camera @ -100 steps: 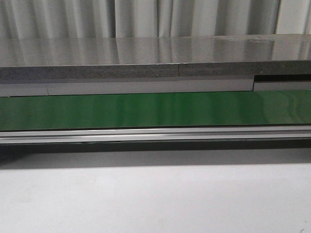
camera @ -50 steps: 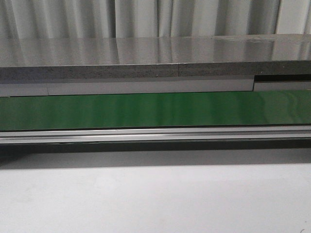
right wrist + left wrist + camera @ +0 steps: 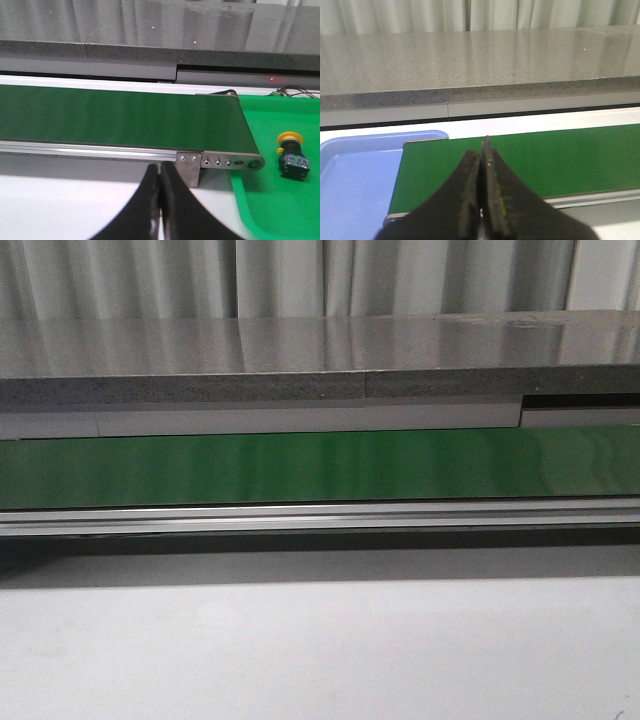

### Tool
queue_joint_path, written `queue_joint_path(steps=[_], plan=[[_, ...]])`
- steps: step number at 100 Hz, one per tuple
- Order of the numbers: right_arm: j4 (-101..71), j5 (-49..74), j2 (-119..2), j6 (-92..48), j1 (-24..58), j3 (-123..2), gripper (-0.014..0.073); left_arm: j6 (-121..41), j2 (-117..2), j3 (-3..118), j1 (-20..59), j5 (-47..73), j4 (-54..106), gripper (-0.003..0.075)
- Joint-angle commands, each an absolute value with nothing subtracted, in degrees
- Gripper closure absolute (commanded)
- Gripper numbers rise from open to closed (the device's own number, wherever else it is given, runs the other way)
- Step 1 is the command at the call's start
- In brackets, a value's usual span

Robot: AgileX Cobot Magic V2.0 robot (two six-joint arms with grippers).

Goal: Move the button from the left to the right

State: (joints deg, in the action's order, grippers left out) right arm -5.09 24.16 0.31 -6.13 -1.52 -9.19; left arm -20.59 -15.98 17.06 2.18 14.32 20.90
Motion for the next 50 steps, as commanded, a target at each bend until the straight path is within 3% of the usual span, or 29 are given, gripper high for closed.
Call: queue_joint_path(steps=[1, 50], plan=[[-4.4, 16.6, 1.8, -5.7, -1.5, -8.4, 0.0662, -20.4, -16.3, 18.7, 2.7, 9.6, 21.7, 0.0740], [-4.3, 8.1, 1.8, -3.2, -1.5, -1.7, 0.0662, -20.4, -16.3, 18.7, 2.7, 9.6, 21.7, 0.0740]])
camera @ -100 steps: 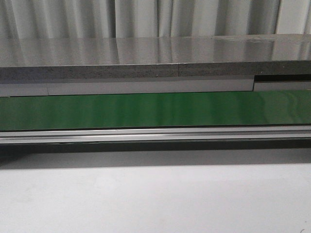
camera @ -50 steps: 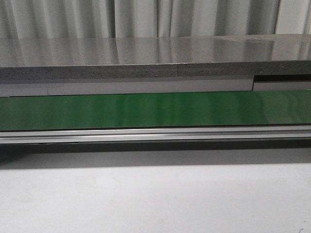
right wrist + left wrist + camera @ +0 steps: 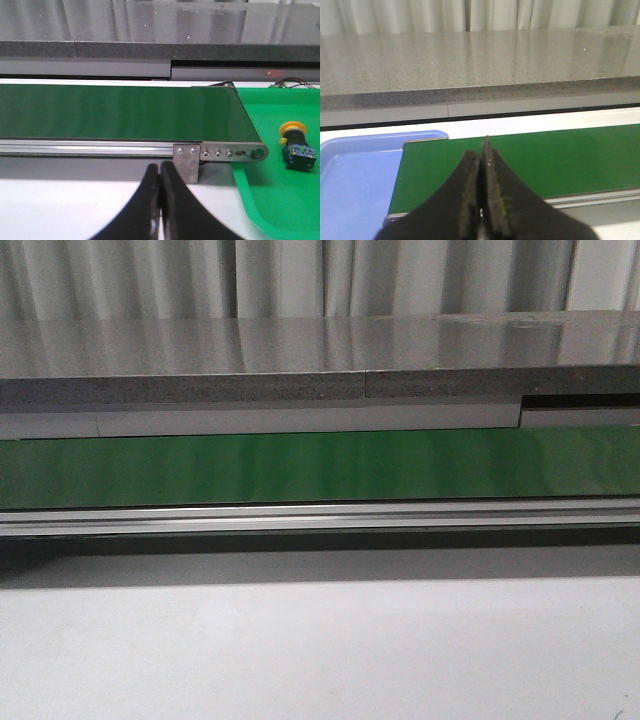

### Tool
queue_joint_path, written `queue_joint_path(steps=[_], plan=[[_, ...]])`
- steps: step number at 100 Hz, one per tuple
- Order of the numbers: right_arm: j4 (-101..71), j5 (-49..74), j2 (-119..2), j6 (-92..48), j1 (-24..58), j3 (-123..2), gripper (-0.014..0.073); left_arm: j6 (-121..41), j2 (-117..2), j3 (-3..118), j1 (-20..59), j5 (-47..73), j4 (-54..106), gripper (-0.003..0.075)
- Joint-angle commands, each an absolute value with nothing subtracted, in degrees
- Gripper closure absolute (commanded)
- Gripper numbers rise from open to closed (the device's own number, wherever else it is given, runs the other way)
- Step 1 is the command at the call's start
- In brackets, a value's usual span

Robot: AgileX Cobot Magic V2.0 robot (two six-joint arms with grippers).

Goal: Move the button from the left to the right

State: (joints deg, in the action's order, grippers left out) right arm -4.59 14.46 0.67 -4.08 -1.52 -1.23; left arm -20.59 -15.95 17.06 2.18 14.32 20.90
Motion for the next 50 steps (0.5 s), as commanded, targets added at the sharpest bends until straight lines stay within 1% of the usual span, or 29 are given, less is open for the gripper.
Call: queue_joint_path(steps=[1, 18, 50], plan=[[-4.3, 7.8, 1.8, -3.2, -1.5, -1.6, 0.0662, -20.4, -16.3, 18.7, 2.7, 9.6, 21.7, 0.0740], [-4.3, 3.9, 1.8, -2.9, -1.5, 0.8, 0.0662, -20.4, -16.3, 18.7, 2.7, 9.6, 21.7, 0.0740], [-4.3, 4.0, 1.8, -2.9, -1.5, 0.7, 0.0662, -20.4, -16.3, 18.7, 2.7, 9.6, 21.7, 0.0740]])
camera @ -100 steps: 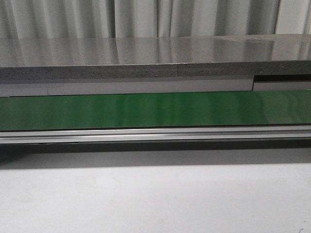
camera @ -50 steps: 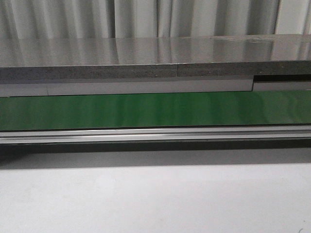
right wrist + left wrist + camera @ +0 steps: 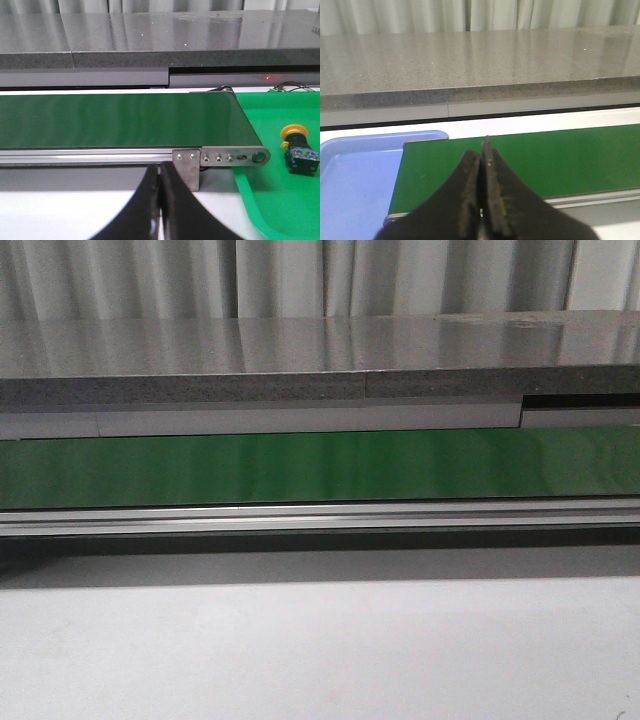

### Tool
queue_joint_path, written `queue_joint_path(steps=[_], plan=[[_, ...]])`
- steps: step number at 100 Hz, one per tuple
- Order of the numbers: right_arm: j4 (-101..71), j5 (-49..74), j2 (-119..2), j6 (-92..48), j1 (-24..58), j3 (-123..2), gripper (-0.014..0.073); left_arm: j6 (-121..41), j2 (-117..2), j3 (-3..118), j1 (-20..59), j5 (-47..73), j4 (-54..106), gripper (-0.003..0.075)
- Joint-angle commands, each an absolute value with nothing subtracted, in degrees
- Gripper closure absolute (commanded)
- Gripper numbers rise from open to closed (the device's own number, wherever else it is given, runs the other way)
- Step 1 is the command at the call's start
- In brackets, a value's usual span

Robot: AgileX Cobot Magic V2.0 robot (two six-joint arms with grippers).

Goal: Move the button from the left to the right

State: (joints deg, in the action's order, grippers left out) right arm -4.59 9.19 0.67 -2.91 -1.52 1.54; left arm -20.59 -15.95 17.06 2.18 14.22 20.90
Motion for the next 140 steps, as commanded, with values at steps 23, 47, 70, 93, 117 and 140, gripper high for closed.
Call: queue_joint_path(steps=[23, 47, 70, 93, 117, 140], plan=[[-4.3, 4.0, 1.8, -2.9, -1.5, 0.7, 0.0662, -20.4, -16.3, 18.7, 2.7, 9.6, 21.7, 0.0740], [-4.3, 4.0, 1.8, -2.9, -1.5, 0.7, 0.0662, -20.4, -16.3, 18.7, 2.7, 9.6, 21.7, 0.0740], [-4.3, 4.0, 1.8, -2.9, -1.5, 0.7, 0.0662, -20.4, -16.3, 18.7, 2.7, 9.6, 21.7, 0.0740], [-4.3, 4.0, 1.8, -2.9, -1.5, 0.7, 0.0662, -20.4, -16.3, 18.7, 2.7, 9.6, 21.7, 0.0740], [-4.3, 4.0, 1.8, -2.9, -1.5, 0.7, 0.0662, -17.8, -16.1, 18.7, 2.7, 7.8, 18.0, 0.0740], [-4.3, 4.0, 1.8, -2.9, -1.5, 0.7, 0.0662, -1.7, -13.4, 17.6, 2.7, 7.9, 1.7, 0.0740]])
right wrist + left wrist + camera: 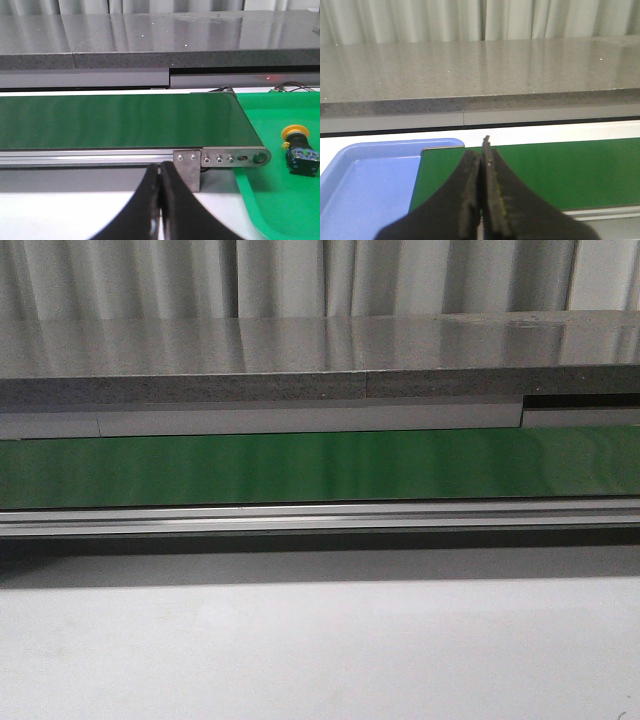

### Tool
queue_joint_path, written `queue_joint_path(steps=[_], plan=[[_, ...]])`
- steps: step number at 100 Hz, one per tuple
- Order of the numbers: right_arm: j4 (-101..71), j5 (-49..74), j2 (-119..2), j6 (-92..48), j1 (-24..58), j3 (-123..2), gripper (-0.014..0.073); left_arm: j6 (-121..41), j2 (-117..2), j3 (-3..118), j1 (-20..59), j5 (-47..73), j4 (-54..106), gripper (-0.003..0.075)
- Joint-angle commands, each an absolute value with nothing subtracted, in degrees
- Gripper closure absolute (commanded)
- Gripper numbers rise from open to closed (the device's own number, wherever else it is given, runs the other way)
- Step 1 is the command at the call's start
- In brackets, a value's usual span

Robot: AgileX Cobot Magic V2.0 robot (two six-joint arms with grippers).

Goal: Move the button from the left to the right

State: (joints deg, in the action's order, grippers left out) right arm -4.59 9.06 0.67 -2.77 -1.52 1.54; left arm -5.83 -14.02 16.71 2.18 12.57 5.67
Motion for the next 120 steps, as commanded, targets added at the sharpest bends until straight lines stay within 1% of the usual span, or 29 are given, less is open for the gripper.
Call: queue_joint_path(steps=[1, 17, 34, 52, 85, 120], plan=[[-4.3, 4.0, 1.8, -2.9, -1.5, 0.7, 0.0662, -1.7, -13.1, 17.5, 2.7, 7.9, 1.6, 0.0740], [-4.3, 4.0, 1.8, -2.9, -1.5, 0.7, 0.0662, -1.2, -9.8, 14.3, 2.7, 7.8, -0.3, 0.0740], [-4.3, 4.0, 1.8, -2.9, -1.5, 0.7, 0.0662, 6.7, -6.5, 9.8, 2.7, 7.7, -5.5, 0.0740], [-4.3, 4.0, 1.8, -2.9, -1.5, 0.7, 0.0662, 6.7, -3.3, 5.2, 2.7, 4.7, -5.5, 0.0740], [-4.3, 4.0, 1.8, -2.9, -1.5, 0.7, 0.0662, 6.7, 2.1, 0.9, 2.7, 3.3, -5.5, 0.0740], [-4.3, 4.0, 1.8, -2.9, -1.5, 0.7, 0.0662, 6.7, 2.1, -2.0, 2.7, 0.0, -5.4, 0.0740]])
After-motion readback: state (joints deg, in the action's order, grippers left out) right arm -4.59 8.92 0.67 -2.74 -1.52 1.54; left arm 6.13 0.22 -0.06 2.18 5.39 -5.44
